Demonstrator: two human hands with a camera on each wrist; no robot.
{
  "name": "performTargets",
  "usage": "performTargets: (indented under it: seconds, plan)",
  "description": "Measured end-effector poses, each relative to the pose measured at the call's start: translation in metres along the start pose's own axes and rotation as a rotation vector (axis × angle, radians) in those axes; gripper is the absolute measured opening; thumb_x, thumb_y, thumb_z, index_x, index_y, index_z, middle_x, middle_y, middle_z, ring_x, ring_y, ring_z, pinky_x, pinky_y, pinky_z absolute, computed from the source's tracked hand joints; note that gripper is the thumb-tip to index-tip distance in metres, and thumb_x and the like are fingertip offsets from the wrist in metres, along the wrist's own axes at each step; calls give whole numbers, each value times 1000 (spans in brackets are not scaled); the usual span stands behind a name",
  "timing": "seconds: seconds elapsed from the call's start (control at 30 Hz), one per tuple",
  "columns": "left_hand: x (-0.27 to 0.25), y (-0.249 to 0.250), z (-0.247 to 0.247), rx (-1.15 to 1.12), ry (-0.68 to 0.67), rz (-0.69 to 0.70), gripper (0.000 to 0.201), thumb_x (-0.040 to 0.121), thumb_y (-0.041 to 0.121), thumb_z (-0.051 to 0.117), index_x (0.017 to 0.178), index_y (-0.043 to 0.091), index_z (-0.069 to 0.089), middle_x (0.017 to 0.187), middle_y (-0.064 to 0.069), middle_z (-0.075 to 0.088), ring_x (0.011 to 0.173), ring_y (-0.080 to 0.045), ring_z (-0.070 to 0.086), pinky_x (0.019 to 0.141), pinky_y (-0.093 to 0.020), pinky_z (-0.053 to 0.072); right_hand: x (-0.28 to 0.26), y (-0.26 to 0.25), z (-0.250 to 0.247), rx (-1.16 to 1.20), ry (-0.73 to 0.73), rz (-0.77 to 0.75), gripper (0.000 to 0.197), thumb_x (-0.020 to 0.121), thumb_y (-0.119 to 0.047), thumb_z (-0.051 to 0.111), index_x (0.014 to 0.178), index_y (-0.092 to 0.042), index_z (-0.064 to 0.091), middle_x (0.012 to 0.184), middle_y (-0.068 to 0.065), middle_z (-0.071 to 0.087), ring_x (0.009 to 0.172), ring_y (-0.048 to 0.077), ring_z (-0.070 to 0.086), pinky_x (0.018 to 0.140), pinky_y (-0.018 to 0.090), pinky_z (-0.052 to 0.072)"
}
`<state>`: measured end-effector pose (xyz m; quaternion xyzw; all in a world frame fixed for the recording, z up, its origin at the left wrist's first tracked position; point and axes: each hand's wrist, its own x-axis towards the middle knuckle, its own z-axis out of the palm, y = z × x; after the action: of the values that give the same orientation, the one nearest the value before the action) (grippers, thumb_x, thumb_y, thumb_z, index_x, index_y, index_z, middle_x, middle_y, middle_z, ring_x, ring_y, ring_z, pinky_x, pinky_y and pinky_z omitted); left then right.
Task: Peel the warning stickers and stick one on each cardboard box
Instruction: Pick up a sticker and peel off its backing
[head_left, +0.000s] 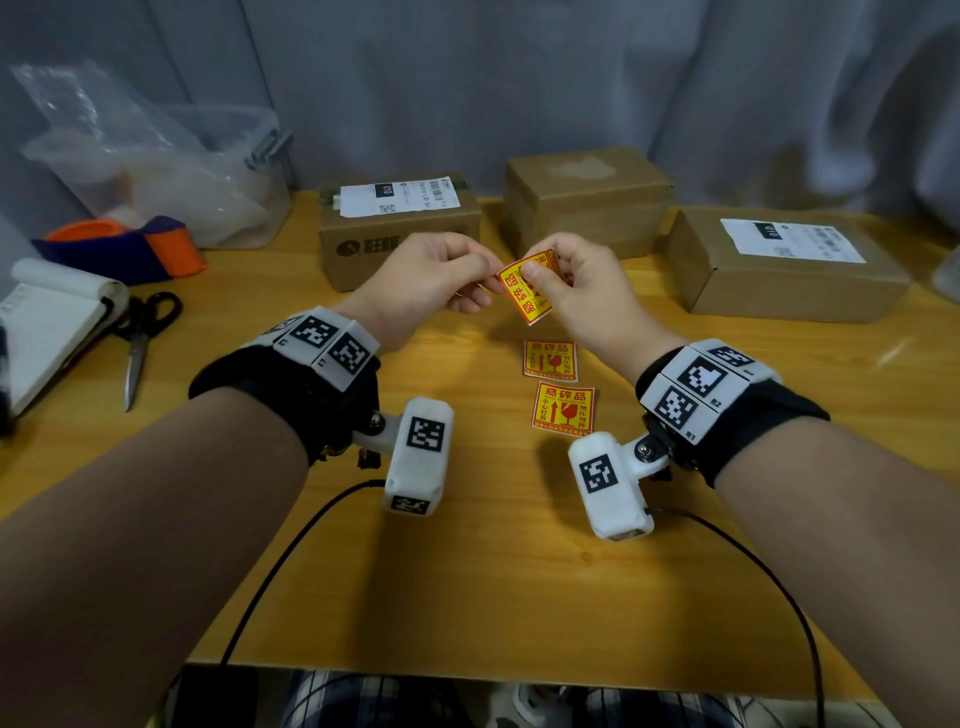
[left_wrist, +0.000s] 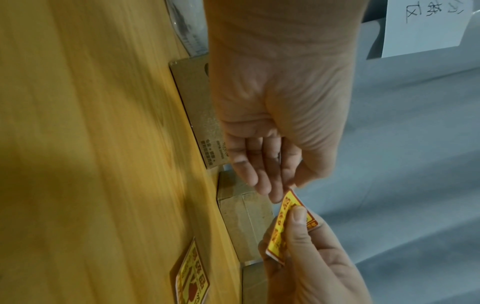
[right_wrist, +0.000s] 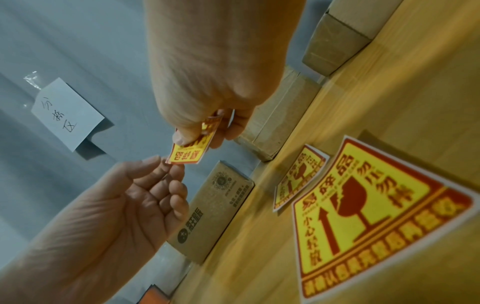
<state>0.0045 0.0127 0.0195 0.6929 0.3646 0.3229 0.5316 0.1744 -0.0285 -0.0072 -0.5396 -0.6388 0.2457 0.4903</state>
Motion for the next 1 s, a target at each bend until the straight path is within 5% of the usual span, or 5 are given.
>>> performTargets:
  seconds: [0.27,1.0]
  plan:
    - [0,2,0,28,-17,-26,11,89,10,57,83,8,66,71,0,69,60,-7,60,58,-17,50,1,0,-1,-6,-3,-3,6,92,-11,55,91,-16,56,73,-12,59,62,-10,58,60,9,45]
    - [-2,7,4,83,-25,-25,10,89,9,57,85,7,65,71,-1,66,58,-6,57,57,-16,50,0,6,-6,-19,-18,-12,6,93,-12,55,91,-18,57,75,-10,60,64,-7,58,64,15,48]
